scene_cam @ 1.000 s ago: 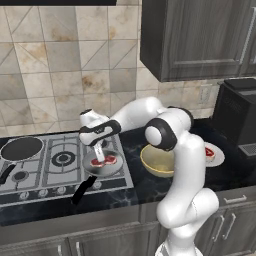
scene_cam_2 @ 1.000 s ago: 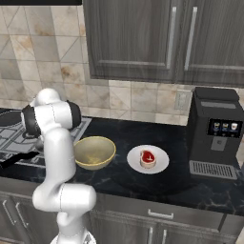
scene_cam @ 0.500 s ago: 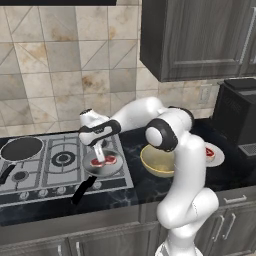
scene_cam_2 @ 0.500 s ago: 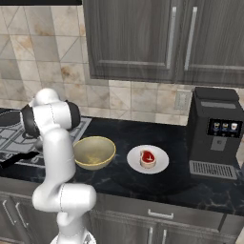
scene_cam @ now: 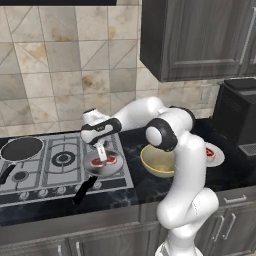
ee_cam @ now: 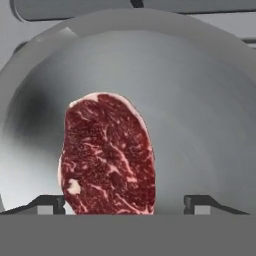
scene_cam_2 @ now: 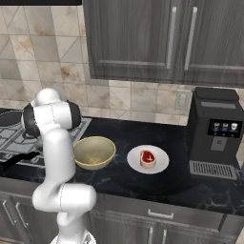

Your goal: Place one of the steaks on the plate and the other in the bowl. Then place the bowl in the fridge.

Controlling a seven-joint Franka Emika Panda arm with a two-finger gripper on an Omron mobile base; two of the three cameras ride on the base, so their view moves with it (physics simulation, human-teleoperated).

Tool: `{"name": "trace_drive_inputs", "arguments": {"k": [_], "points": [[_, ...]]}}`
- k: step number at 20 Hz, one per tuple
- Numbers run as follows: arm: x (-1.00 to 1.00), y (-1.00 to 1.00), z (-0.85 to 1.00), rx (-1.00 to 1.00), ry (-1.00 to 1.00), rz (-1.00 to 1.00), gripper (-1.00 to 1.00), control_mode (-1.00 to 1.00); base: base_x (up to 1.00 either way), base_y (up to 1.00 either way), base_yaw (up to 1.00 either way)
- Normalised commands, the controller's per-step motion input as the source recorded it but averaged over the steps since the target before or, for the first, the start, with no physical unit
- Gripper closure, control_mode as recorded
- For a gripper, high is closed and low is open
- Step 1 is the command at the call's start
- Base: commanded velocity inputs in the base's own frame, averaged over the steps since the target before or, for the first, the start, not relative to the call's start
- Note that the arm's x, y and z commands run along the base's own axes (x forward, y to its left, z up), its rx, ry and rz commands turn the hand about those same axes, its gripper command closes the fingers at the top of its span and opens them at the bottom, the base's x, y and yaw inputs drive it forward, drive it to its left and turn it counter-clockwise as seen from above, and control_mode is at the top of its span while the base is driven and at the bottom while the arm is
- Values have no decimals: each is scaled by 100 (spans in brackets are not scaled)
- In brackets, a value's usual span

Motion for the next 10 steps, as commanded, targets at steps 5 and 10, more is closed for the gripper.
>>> {"name": "trace_drive_inputs", "arguments": {"k": [5, 10], "points": [[-53, -20, -25, 1, -1, 14, -100, -100, 0, 0, 0], [-11, -22, -36, 1, -4, 19, -100, -100, 0, 0, 0]]}}
